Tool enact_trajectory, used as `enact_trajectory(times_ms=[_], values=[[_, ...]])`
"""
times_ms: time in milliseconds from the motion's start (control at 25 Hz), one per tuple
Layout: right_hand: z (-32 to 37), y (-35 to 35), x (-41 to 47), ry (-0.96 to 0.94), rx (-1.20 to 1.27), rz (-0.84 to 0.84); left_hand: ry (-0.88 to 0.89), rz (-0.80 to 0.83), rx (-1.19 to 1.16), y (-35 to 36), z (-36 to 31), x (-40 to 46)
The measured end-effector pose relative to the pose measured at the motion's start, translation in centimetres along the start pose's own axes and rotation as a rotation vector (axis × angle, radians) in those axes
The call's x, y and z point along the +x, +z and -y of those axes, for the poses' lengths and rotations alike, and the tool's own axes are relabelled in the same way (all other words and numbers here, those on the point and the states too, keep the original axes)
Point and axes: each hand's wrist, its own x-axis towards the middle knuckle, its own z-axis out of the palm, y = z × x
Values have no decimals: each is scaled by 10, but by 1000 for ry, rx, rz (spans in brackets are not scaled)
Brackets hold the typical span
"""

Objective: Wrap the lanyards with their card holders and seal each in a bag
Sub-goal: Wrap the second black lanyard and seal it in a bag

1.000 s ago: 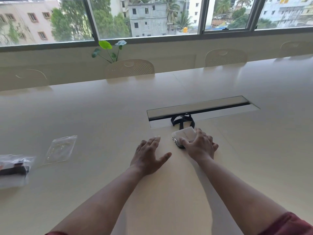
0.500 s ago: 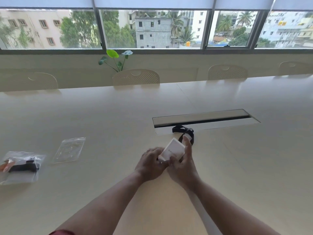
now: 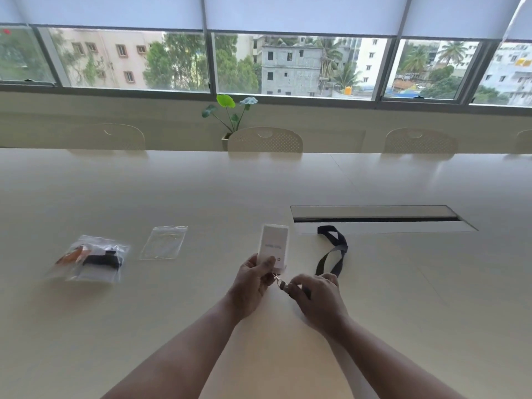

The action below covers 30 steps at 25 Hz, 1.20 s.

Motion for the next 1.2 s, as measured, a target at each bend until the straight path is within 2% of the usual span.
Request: enact_trajectory(times_ms=[120, 320, 440, 600, 840, 1080, 1200], values=[[24, 9, -3, -35, 13, -48, -46, -44, -154, -14, -10, -12], [84, 27, 5, 12, 377, -85, 31, 98, -99, -24, -32, -28], [105, 29, 11, 23, 526, -99, 84, 118, -79, -31, -50, -36], [115, 27, 19, -26, 531, -97, 122, 36, -30, -32, -66, -46], [107, 8, 31, -154, 402, -116, 134, -28, -154, -38, -72, -52], [108, 4, 32, 42, 692, -4, 66, -94, -167, -47, -73, -53], [109, -9, 34, 139, 815, 76, -13, -15, -128, -55, -81, -56]])
